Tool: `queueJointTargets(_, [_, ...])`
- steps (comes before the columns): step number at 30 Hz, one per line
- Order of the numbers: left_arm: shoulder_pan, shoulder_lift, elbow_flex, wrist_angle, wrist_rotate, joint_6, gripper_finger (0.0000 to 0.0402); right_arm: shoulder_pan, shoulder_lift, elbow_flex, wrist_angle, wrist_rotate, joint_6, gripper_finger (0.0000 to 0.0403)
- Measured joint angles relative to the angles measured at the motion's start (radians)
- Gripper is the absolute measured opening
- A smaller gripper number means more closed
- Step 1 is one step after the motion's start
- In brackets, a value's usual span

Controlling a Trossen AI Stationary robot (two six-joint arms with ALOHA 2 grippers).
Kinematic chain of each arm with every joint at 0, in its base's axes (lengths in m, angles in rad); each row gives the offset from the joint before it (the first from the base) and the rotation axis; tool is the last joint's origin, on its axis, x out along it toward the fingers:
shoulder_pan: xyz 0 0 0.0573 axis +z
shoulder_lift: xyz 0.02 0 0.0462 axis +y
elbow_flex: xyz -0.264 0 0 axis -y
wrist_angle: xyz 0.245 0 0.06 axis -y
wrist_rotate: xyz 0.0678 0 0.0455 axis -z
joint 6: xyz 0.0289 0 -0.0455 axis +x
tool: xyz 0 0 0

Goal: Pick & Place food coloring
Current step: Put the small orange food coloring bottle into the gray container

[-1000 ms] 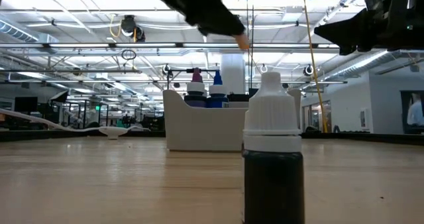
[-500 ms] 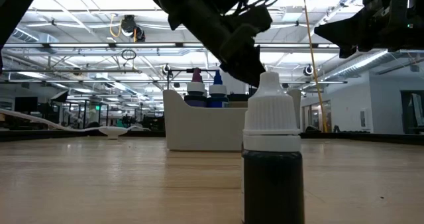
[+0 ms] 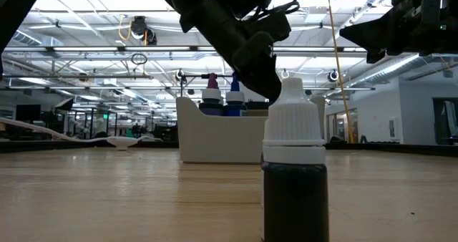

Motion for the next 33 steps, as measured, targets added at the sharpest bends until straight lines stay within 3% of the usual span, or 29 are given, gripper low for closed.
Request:
queueJointTargets(14, [-0.01, 0.0, 0.009, -0.005, -0.017, 0.044, 0.006, 0.0, 0.0, 0.0, 0.002, 0.0, -0.005, 0.0])
queueJointTargets(24, [-0.013, 0.001, 0.262, -0.334, -0.071, 0.068, 0.006, 0.0, 0.0, 0.0, 0.002, 0.0, -0.004, 0.0])
queueJointTargets(33, [-0.015, 0.08, 0.363, -0.401, -0.077, 0.068, 0.006, 0.0, 0.0, 0.0, 0.009, 0.0, -0.003, 0.0])
